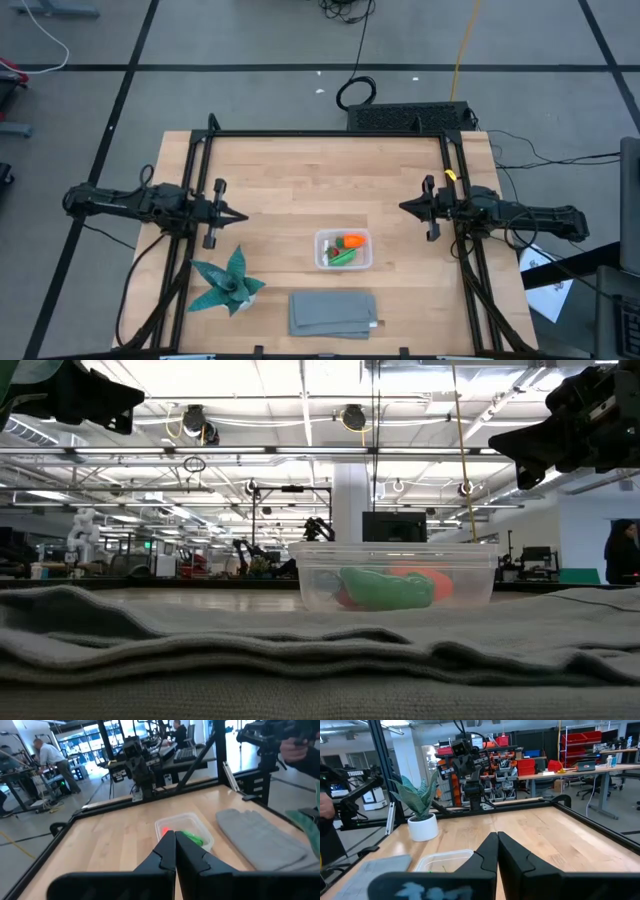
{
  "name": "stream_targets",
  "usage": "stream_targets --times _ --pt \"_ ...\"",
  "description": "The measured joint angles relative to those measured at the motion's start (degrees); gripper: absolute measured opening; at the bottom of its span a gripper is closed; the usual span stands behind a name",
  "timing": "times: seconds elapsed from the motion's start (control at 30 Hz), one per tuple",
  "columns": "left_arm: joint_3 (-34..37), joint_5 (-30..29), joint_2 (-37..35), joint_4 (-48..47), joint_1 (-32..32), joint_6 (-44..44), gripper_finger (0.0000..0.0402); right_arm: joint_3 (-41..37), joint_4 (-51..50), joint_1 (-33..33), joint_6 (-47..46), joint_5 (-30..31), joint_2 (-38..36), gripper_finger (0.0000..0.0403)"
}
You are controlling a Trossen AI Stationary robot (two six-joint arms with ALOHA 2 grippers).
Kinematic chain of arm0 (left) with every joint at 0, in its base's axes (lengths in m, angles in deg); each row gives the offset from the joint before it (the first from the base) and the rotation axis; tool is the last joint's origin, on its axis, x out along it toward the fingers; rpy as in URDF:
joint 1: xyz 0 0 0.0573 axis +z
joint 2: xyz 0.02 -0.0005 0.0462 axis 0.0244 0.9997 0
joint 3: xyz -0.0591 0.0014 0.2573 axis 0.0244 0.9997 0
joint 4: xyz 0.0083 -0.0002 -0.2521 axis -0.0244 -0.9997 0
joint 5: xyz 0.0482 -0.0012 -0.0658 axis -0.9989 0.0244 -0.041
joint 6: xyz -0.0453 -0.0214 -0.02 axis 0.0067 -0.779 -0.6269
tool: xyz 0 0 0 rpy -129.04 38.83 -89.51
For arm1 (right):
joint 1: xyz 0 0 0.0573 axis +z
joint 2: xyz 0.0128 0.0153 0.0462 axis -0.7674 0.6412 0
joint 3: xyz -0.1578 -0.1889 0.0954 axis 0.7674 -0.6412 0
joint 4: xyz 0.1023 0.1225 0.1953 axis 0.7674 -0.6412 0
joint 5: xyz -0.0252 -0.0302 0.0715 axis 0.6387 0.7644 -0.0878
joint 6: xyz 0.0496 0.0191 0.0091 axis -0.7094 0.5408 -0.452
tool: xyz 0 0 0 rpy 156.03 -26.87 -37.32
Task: Pick and placing Produce into tupperware
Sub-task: Return to Home Position
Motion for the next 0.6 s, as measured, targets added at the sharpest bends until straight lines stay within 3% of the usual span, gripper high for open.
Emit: stream_targets --times 0.6 --pt "0.0 -0.8 0.0 -2.9 0.0 -0.3 0.0000 0.0 2.3 0.0 -3.4 -4.4 0.0 0.0000"
